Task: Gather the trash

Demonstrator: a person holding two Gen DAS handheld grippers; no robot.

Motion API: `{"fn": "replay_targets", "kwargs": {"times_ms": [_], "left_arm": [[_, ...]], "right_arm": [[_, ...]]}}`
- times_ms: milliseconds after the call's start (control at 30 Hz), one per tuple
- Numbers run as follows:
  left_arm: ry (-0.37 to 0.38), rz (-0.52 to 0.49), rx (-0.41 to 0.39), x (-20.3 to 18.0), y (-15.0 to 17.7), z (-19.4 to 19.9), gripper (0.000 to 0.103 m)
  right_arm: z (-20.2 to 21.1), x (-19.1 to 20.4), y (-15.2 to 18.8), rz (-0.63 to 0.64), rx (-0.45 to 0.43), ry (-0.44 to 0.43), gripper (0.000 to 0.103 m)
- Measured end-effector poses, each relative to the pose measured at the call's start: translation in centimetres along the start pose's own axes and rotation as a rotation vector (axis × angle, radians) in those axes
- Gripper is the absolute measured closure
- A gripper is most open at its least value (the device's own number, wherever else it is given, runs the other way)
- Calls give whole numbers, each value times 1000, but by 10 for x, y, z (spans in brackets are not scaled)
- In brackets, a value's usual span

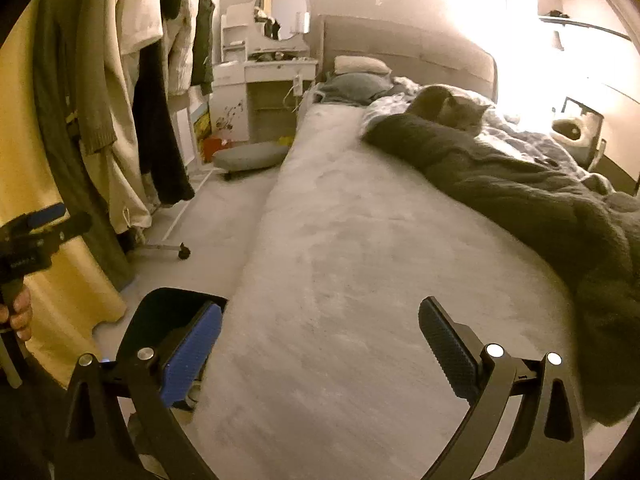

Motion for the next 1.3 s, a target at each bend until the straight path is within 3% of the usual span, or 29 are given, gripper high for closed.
{"fn": "replay_targets", "kwargs": {"times_ms": [467, 1300], "left_arm": [[40, -78, 45, -55, 27, 8, 3], [24, -78, 30, -61, 30, 4, 3]], "right_arm": [[41, -48, 20, -91, -41, -36, 3], [34, -44, 27, -57, -25, -54, 3]]}}
Point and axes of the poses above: each gripper's, at about its wrist camera, not at the fingertips, and z roughly against the way its jaws point, x to its left, y to its underside, the point moved 9 cm from there along -z, roughly the way its jaws point, and after that the axes turned 11 degrees about y, right-handed, at the moved point
